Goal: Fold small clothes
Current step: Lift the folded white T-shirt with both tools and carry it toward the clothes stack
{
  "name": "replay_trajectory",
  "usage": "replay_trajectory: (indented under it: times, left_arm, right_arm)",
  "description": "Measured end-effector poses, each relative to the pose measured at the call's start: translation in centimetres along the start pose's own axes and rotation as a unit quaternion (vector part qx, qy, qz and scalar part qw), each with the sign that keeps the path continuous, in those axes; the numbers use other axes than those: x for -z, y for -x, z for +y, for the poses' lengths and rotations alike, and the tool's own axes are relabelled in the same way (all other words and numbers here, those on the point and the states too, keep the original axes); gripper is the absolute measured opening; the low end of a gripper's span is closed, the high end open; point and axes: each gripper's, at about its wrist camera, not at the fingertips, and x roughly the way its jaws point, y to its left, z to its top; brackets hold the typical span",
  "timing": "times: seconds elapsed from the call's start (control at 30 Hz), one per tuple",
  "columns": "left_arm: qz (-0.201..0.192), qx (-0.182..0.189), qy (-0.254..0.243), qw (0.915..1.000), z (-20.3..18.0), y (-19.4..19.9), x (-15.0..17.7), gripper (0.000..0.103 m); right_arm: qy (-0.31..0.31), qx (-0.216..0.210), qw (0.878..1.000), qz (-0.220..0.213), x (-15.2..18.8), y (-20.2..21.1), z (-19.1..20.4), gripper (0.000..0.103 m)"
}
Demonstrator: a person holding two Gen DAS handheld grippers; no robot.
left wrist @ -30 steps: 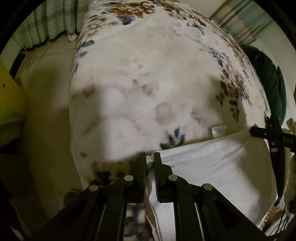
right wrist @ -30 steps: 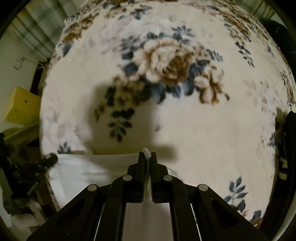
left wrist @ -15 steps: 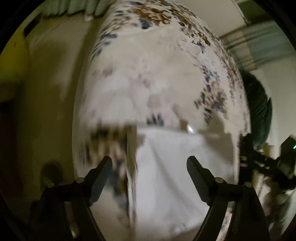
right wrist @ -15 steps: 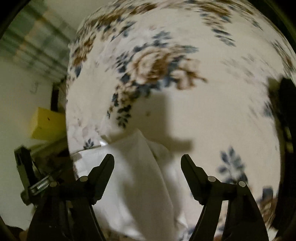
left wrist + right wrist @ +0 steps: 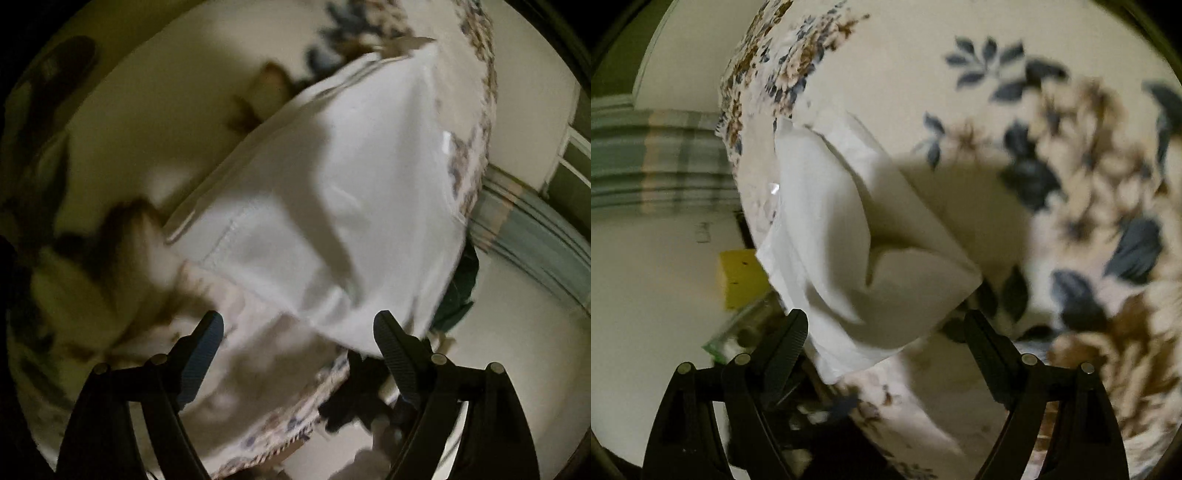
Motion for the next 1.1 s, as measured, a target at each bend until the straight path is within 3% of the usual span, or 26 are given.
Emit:
replay_trajectory:
  times: [0.23,0.57,0.6,0.67,0.73,0.8,0.97,1.1]
  left_arm:
    - [-0.034,0.004,0.025,0.9991,-1.9,-2.1,-0.3,0.083]
    - [-0.062,0.026,0.055,0.9962,-3.3,-3.9,-0.1,0.083]
    - [-0.066,0.033,0.054,0.9958,-3.6,-4.0,-0.2,0.083]
    - [-0.077,0.036,0.047,0.9953,-4.6,-4.3,-0.4,0.082]
    - [-0.094,0.044,0.022,0.9943,-6.0,-3.9,-0.9,0.067]
    - [-0.098,0.036,-0.011,0.9945,-7.6,-3.8,-1.2,0.040]
    - [-0.090,0.008,-0.073,0.9932,-11.1,-1.9,-1.8,0.024]
    - [-0.082,-0.013,-0.140,0.9866,-15.1,0.2,-0.8,0.023]
  right_arm:
    - [-0.050,-0.068,0.996,-0.014,0.6,-2.3,-1.9,0.088]
    - [-0.075,-0.113,0.990,-0.026,-1.1,-3.7,-2.0,0.088]
    - [-0.077,-0.115,0.990,-0.030,-1.3,-3.8,-1.9,0.084]
    - [-0.075,-0.108,0.990,-0.040,-1.3,-3.9,-1.7,0.067]
    - [-0.075,-0.098,0.991,-0.051,-1.2,-3.9,-1.5,0.055]
    - [-0.078,-0.094,0.990,-0.063,-1.1,-3.7,-1.4,0.047]
    - [-0.099,-0.103,0.985,-0.095,0.2,-2.2,-0.8,0.038]
    - [-0.121,-0.120,0.978,-0.124,1.4,0.1,0.9,0.036]
